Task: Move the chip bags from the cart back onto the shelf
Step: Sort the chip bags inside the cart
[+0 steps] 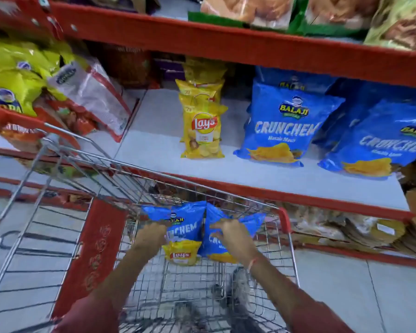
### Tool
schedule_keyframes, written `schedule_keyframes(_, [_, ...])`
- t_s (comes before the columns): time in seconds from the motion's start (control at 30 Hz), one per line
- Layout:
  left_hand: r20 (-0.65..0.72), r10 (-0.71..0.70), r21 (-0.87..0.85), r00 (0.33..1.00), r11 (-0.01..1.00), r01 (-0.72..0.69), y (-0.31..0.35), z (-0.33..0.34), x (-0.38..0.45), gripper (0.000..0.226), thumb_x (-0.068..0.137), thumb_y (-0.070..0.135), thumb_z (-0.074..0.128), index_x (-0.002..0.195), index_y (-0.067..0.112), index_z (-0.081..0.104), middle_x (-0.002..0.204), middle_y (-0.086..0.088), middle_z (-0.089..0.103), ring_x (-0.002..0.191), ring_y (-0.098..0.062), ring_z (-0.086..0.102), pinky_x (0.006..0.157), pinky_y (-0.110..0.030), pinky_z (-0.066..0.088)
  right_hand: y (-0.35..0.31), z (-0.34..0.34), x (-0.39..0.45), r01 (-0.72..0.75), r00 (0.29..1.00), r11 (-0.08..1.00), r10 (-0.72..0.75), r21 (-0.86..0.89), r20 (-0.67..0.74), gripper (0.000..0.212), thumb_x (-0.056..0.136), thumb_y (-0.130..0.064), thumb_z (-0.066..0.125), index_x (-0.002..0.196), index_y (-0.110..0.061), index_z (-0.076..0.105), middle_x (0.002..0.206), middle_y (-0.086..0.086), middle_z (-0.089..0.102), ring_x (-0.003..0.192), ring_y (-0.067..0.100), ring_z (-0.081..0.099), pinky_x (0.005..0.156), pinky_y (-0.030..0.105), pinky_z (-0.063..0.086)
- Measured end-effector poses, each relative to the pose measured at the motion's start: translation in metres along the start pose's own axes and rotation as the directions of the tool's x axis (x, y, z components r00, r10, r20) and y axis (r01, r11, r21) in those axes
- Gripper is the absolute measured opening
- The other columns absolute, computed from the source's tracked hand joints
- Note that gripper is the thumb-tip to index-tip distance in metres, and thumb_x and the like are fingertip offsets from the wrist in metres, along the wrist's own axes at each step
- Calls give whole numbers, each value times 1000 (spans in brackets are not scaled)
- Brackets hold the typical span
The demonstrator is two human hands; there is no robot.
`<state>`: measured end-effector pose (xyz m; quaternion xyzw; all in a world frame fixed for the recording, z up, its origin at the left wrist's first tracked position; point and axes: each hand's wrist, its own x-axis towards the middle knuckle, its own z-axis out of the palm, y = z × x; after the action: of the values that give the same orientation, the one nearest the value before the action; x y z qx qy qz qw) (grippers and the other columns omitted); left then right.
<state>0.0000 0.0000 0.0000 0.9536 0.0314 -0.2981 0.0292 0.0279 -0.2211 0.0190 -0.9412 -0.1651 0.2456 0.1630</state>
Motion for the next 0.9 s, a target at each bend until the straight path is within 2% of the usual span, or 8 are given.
schedule_keyframes(0.03, [65, -10, 62, 998, 998, 6, -1, 9, 4, 35, 93, 24, 56, 124, 10, 50, 128, -12, 60, 117, -30, 57, 95, -39, 49, -2, 12, 8, -38, 995, 998, 42, -47, 88, 27, 95, -20, 52, 120, -14, 60, 123, 15, 62, 113, 30, 57, 94, 42, 48])
schedule_keyframes(0.17, [127, -12, 55, 992, 998, 5, -11, 52, 16, 39, 95, 17, 49, 134, 18, 42, 133, -10, 55, 122, -27, 54, 101, -37, 47, -11, 66, 30, -109, 964, 990, 128, -89, 232, 28, 93, -12, 51, 119, -3, 57, 114, 26, 62, 108, 39, 58, 89, 48, 49])
schedule_keyframes(0.33, [20, -11, -13, 1000, 1000, 11, -12, 70, 8, 29, 96, 19, 43, 122, 20, 56, 120, -13, 63, 114, -30, 58, 95, -38, 47, -21, 102, 28, -222, 963, 975, 221, -9, 153, 24, 92, -13, 53, 113, -3, 60, 114, 23, 62, 108, 39, 58, 89, 45, 50])
schedule_keyframes(0.47, [-40, 49, 17, 998, 999, -49, -14, 53, -14, 29, 94, 17, 47, 121, 21, 56, 114, -10, 68, 105, -27, 63, 86, -37, 51, -20, 88, 9, -176, 984, 982, 173, 63, 49, 26, 94, -12, 51, 116, -14, 63, 107, 17, 68, 101, 32, 62, 84, 38, 52])
schedule_keyframes(0.6, [-307, 78, -179, 948, 974, -139, -18, 9, -40, 25, 78, 21, 74, 102, 28, 71, 88, -3, 78, 77, -18, 72, 64, -29, 55, -26, 42, -14, -85, 991, 962, 108, 259, -77, 17, 89, -18, 62, 103, -20, 72, 96, 7, 75, 91, 20, 66, 84, 31, 53])
schedule_keyframes(0.7, [-418, 24, -454, 908, 860, -232, -16, -25, -56, 15, 87, 17, 66, 100, 20, 73, 93, -4, 78, 86, -20, 71, 75, -31, 55, -29, 4, -29, 18, 970, 937, 67, 349, -232, 10, 83, -21, 71, 92, -20, 75, 85, -1, 78, 72, 6, 66, 73, 9, 50])
schedule_keyframes(0.83, [-653, 16, -437, 757, 808, -394, -16, -71, -64, 9, 82, 7, 71, 88, 11, 76, 82, -5, 79, 74, -15, 72, 66, -9, 41, -33, -55, -38, 156, 942, 904, -15, 399, -335, 9, 76, -24, 78, 84, -20, 77, 78, -2, 78, 64, -2, 63, 65, 17, 52])
schedule_keyframes(0.9, [-711, 37, -413, 703, 787, -459, -13, -97, -64, 10, 81, 7, 72, 88, 12, 76, 84, -3, 79, 75, -12, 71, 71, -11, 47, -35, -84, -38, 227, 918, 860, -32, 458, -395, 6, 74, -18, 79, 80, -18, 76, 77, 0, 78, 68, 2, 68, 68, 25, 56])
